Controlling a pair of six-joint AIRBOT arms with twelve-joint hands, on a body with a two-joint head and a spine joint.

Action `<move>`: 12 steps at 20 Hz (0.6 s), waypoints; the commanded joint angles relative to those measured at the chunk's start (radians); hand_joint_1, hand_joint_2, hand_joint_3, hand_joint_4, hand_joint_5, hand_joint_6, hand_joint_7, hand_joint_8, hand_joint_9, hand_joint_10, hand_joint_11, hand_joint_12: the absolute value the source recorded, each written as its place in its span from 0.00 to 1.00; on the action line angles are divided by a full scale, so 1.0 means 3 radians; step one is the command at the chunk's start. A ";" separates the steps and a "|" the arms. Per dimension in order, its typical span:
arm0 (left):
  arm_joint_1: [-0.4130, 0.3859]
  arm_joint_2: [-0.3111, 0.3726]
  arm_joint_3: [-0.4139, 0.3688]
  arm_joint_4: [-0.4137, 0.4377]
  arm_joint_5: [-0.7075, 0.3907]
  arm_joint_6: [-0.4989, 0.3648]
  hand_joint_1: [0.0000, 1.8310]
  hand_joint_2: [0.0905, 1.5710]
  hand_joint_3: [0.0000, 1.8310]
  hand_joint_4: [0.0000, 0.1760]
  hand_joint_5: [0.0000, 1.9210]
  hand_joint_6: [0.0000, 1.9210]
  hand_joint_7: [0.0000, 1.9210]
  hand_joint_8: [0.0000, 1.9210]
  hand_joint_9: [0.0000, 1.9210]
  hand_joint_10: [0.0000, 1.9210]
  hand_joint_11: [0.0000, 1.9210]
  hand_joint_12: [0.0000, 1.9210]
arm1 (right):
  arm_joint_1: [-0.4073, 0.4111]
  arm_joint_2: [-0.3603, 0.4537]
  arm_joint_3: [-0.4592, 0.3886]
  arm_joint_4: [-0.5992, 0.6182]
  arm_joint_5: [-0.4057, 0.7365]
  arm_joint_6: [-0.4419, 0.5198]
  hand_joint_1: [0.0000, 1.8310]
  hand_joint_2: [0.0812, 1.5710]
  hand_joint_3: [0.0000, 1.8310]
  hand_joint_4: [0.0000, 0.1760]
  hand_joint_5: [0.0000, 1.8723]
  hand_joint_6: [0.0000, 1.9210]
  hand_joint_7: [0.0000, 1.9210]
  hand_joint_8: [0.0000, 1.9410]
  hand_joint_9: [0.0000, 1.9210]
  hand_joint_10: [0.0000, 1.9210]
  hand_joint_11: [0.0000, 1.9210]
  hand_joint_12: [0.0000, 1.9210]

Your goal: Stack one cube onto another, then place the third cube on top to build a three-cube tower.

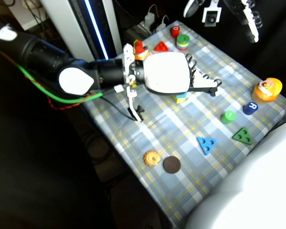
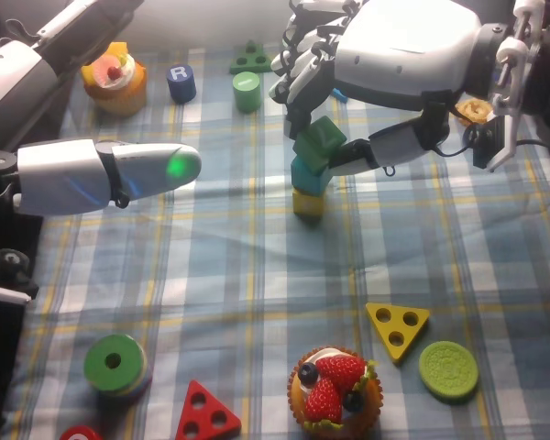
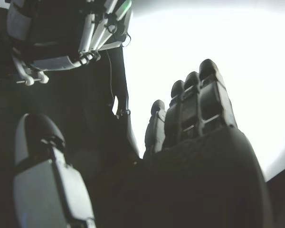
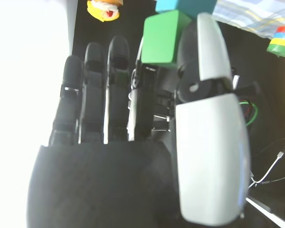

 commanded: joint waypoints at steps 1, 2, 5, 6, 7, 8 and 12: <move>-0.0041 0.0015 0.0004 0.0050 -0.0398 -0.0032 0.39 0.46 0.00 1.00 0.04 0.00 0.04 0.00 0.04 0.00 0.00 0.12 | 0.0021 -0.0008 0.0015 0.0121 0.0321 0.0001 0.65 0.66 0.00 0.00 0.58 0.41 0.39 0.00 0.30 0.00 0.03 0.47; -0.0042 0.0015 0.0007 0.0050 -0.0397 -0.0032 0.39 0.47 0.00 1.00 0.04 0.00 0.04 0.00 0.04 0.00 0.00 0.13 | 0.0021 -0.0008 0.0015 0.0116 0.0321 0.0001 0.65 0.66 0.00 0.00 0.58 0.41 0.40 0.00 0.30 0.00 0.04 0.47; -0.0044 0.0011 0.0012 0.0050 -0.0390 -0.0032 0.39 0.47 0.00 1.00 0.04 0.00 0.04 0.00 0.03 0.00 0.00 0.12 | 0.0021 -0.0008 0.0014 0.0108 0.0321 0.0002 0.64 0.66 0.00 0.00 0.57 0.43 0.38 0.00 0.30 0.00 0.04 0.48; -0.0044 0.0010 0.0014 0.0050 -0.0386 -0.0032 0.39 0.48 0.00 1.00 0.04 0.00 0.04 0.00 0.03 0.00 0.00 0.12 | 0.0021 -0.0008 0.0014 0.0106 0.0321 0.0005 0.63 0.67 0.00 0.00 0.56 0.46 0.37 0.00 0.29 0.00 0.03 0.49; -0.0046 0.0009 0.0016 0.0050 -0.0379 -0.0032 0.40 0.48 0.00 1.00 0.04 0.00 0.05 0.00 0.03 0.00 0.00 0.13 | 0.0021 -0.0007 0.0014 0.0106 0.0321 0.0007 0.63 0.67 0.00 0.00 0.55 0.47 0.37 0.00 0.29 0.00 0.03 0.49; -0.0048 0.0009 0.0018 0.0050 -0.0376 -0.0032 0.38 0.48 0.00 1.00 0.05 0.00 0.05 0.00 0.04 0.00 0.00 0.14 | 0.0021 -0.0007 0.0015 0.0105 0.0321 0.0007 0.62 0.68 0.00 0.00 0.55 0.47 0.38 0.00 0.30 0.00 0.04 0.50; -0.0055 0.0009 0.0023 0.0050 -0.0375 -0.0032 0.38 0.48 0.00 1.00 0.05 0.00 0.05 0.00 0.04 0.00 0.00 0.15 | 0.0021 -0.0006 0.0014 0.0097 0.0322 0.0019 0.60 0.60 0.00 0.00 0.48 0.01 0.36 0.00 0.29 0.00 0.04 0.48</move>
